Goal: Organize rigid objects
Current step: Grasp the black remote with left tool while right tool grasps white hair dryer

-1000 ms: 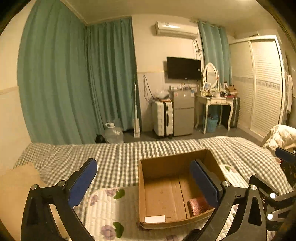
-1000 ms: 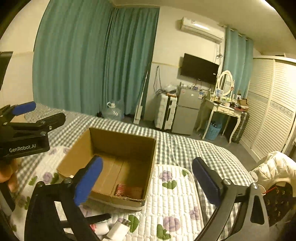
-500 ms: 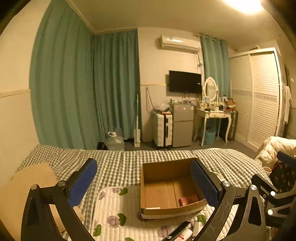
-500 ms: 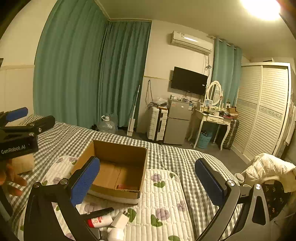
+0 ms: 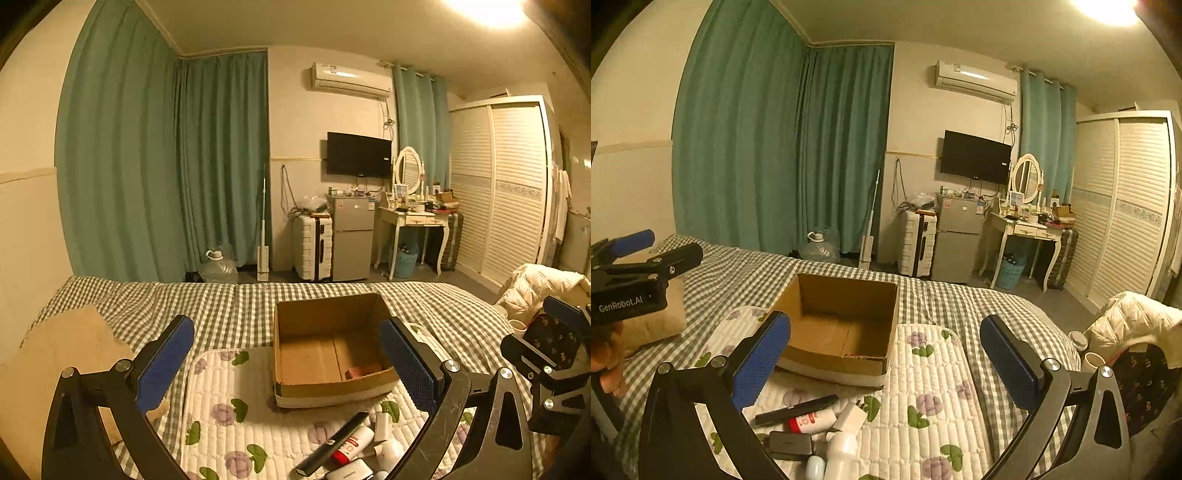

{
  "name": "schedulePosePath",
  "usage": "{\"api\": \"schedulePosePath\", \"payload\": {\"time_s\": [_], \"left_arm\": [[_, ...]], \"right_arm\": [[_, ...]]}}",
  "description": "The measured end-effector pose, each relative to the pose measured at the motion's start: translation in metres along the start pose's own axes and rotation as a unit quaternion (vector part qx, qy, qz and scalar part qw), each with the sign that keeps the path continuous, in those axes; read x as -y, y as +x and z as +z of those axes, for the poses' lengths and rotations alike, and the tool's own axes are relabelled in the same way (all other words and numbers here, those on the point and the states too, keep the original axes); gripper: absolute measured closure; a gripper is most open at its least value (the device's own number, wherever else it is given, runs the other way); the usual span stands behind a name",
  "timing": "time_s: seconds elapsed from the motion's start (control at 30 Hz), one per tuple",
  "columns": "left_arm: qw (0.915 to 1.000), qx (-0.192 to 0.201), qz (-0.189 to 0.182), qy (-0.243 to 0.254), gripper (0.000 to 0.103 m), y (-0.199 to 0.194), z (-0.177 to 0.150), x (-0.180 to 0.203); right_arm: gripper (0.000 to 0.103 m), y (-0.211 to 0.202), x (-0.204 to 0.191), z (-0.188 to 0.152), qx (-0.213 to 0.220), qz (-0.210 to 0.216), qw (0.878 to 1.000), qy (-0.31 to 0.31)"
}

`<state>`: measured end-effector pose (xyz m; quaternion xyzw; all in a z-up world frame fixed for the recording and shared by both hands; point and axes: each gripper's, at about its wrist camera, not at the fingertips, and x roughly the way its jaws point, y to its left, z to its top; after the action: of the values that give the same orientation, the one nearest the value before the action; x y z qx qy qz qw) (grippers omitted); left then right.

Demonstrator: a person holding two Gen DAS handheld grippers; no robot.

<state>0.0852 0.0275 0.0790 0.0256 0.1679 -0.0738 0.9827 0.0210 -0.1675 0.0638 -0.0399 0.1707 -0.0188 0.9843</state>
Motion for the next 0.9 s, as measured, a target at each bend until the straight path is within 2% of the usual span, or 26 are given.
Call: {"api": "schedulePosePath", "payload": {"time_s": [0.1,0.23,0.47,0.53,0.73,0.9], "left_arm": [[0.9999,-0.006,-0.008,0.006,0.000,0.004,-0.009,0.002],[0.9986,-0.041,-0.034,0.007,0.000,0.019,-0.026,0.006],[0.9965,-0.065,-0.038,0.037,0.001,0.047,-0.060,0.017],[0.9957,-0.071,-0.029,0.052,0.002,0.058,-0.075,0.019],[0.9901,-0.121,-0.025,0.067,0.006,0.095,-0.124,0.014],[0.9827,-0.171,-0.026,0.068,0.013,0.123,-0.163,-0.002]], "right_arm": [[0.000,0.002,0.002,-0.007,-0.009,0.013,1.000,0.008],[0.000,0.015,0.007,-0.021,-0.033,0.029,0.999,0.021],[0.000,0.043,0.003,-0.048,-0.063,0.018,0.998,0.006],[0.000,0.050,0.003,-0.056,-0.071,0.020,0.997,0.006],[0.000,0.077,-0.002,-0.089,-0.110,0.026,0.994,-0.008],[0.000,0.106,-0.013,-0.116,-0.161,0.025,0.986,-0.029]]}}
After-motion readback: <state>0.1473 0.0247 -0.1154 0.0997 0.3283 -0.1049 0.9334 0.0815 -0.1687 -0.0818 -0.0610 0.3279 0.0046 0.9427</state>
